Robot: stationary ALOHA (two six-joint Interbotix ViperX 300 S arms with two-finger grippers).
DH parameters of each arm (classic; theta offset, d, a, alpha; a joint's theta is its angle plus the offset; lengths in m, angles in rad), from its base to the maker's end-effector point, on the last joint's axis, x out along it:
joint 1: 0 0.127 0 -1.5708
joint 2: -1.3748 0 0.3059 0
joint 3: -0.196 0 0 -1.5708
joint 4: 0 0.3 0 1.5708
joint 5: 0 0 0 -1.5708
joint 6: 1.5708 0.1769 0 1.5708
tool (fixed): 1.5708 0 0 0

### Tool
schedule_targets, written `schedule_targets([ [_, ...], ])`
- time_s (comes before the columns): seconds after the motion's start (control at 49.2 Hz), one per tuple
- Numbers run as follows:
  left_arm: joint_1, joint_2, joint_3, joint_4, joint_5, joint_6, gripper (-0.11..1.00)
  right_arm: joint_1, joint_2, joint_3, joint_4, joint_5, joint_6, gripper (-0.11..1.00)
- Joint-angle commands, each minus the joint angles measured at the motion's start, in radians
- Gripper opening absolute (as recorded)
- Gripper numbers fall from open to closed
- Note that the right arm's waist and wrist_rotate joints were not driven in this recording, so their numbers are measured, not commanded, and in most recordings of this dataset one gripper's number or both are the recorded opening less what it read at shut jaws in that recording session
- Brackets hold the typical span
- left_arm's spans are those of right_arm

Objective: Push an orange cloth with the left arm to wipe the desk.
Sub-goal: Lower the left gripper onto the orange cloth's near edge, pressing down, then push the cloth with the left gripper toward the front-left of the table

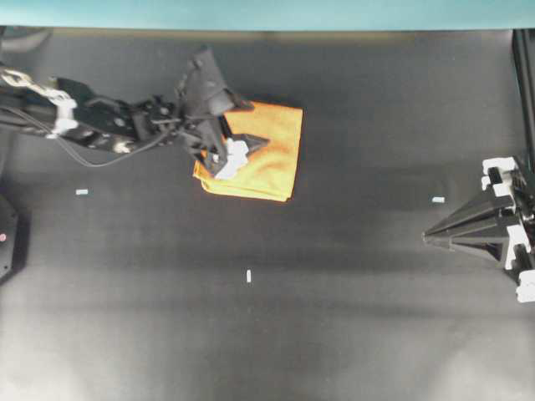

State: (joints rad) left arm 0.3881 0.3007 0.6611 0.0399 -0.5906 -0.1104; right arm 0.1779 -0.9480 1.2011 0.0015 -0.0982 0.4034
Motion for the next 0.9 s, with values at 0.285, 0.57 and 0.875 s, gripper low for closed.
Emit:
schedule_targets([
  [0.285,0.008,0.040,-0.017,0.003,-0.008,-0.038,0.84,0.000,-0.008,0.000,0.000,-0.006,0.000,0.01],
  [0.57,-0.034,0.032,0.035,0.003,-0.008,-0.034,0.84,0.000,-0.018,0.006,0.000,0.017,0.002,0.00],
  [0.875,-0.083,0.015,0.100,0.003,-0.008,-0.028,0.84,0.000,-0.057,0.023,0.000,0.018,0.000,0.00],
])
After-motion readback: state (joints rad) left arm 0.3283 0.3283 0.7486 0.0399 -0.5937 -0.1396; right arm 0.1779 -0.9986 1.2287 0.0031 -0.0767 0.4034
